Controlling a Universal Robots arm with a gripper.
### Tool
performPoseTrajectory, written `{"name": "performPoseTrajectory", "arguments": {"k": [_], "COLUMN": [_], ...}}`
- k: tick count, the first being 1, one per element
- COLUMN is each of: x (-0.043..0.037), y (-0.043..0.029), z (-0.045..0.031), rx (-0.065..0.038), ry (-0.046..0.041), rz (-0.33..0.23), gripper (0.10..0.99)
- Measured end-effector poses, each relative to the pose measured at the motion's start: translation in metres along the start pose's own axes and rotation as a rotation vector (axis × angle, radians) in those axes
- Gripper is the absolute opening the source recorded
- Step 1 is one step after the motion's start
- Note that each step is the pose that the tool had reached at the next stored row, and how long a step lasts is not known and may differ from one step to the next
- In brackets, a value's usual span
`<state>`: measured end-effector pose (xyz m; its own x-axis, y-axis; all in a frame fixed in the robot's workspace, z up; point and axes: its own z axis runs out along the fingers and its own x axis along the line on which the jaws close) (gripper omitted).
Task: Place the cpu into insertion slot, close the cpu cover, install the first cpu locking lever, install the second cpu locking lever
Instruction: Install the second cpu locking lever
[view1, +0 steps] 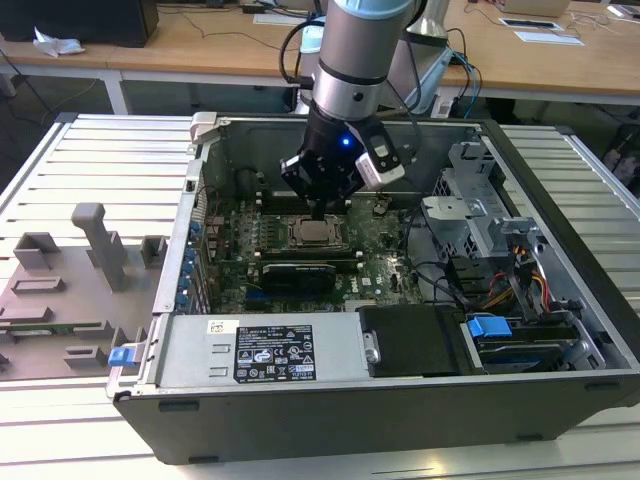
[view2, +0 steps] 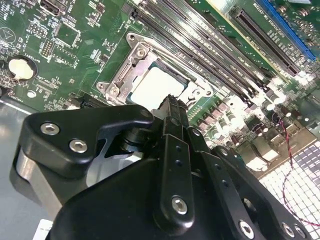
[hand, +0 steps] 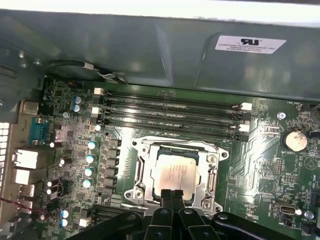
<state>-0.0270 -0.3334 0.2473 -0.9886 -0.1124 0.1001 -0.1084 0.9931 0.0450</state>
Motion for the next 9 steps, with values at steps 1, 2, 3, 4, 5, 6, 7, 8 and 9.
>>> {"name": "performPoseTrajectory", "arguments": {"k": [1, 2, 3, 4, 5, 6, 7, 8, 9], "x": [0.0002, 0.0003, 0.0003, 0.0004, 0.0004, 0.0004, 0.0004, 0.0004, 0.0004], "y": [0.0001, 0.0001, 0.0002, 0.0002, 0.0002, 0.0002, 0.0002, 0.0002, 0.0002], "z": [-0.0015, -0.0026, -0.0033, -0.0038, -0.0038, -0.004, -0.004, -0.004, -0.004], "rx": [0.0, 0.0, 0.0, 0.0, 0.0, 0.0, 0.0, 0.0, 0.0], "ry": [0.0, 0.0001, 0.0001, 0.0, -0.0001, 0.0, 0.0001, 0.0, 0.0001], "rz": [0.0, 0.0, 0.0, 0.0, 0.0, 0.0, 0.0, 0.0, 0.0], "gripper": [0.106, 0.106, 0.106, 0.106, 0.106, 0.106, 0.106, 0.106, 0.106]}}
